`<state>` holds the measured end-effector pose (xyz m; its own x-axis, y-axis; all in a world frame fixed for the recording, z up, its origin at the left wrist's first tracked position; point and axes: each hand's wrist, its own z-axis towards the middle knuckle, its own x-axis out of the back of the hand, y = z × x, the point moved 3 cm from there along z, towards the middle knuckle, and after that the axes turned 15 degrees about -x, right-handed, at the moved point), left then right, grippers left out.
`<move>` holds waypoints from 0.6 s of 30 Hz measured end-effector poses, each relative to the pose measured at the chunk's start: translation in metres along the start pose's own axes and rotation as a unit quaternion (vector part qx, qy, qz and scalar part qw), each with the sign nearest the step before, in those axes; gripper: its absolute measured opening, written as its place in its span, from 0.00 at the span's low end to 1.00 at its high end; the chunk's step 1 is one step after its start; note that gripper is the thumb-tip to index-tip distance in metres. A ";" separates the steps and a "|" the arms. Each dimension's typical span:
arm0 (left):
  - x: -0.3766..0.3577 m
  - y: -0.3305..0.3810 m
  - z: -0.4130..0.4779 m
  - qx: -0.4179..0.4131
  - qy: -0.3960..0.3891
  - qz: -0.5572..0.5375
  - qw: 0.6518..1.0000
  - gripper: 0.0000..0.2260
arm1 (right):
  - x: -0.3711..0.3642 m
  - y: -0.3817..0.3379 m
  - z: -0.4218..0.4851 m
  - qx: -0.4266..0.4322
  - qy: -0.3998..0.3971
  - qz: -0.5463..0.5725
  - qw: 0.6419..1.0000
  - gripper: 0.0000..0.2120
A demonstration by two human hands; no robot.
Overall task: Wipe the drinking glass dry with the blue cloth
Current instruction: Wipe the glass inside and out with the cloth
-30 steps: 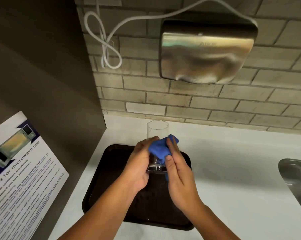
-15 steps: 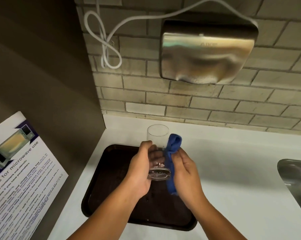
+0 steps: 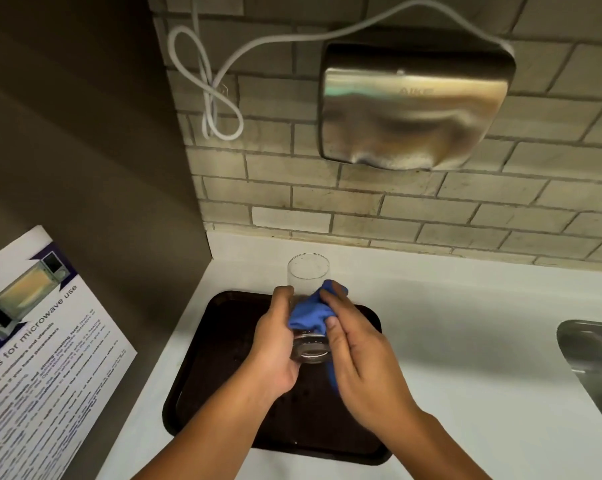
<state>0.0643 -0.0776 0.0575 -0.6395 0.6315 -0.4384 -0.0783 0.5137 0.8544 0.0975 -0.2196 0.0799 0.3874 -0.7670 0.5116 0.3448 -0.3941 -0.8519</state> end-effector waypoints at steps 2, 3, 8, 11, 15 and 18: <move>-0.002 -0.001 -0.002 0.001 -0.003 0.005 1.000 0.24 | 0.004 0.001 0.007 -0.014 0.004 0.022 1.000 0.22; -0.004 -0.001 -0.003 0.004 -0.012 0.004 1.000 0.25 | 0.006 0.002 0.009 -0.030 0.003 0.053 0.998 0.21; -0.002 0.000 -0.005 0.016 -0.074 -0.068 0.995 0.28 | 0.003 0.018 0.008 -0.154 0.033 0.284 0.946 0.19; 0.005 -0.005 -0.002 0.017 -0.049 -0.132 0.990 0.21 | -0.010 0.029 -0.001 -0.253 0.059 0.389 0.884 0.22; 0.010 -0.013 -0.001 -0.018 -0.042 -0.080 0.996 0.18 | -0.033 0.031 -0.015 -0.338 0.009 0.506 0.793 0.16; 0.007 -0.016 -0.006 -0.059 -0.018 0.007 0.998 0.30 | -0.031 0.020 -0.013 -0.362 -0.036 0.551 0.751 0.18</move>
<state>0.0568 -0.0849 0.0424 -0.6140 0.6593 -0.4339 -0.1607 0.4338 0.8866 0.0813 -0.2108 0.0454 0.1503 -0.8112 -0.5651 -0.7642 0.2673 -0.5870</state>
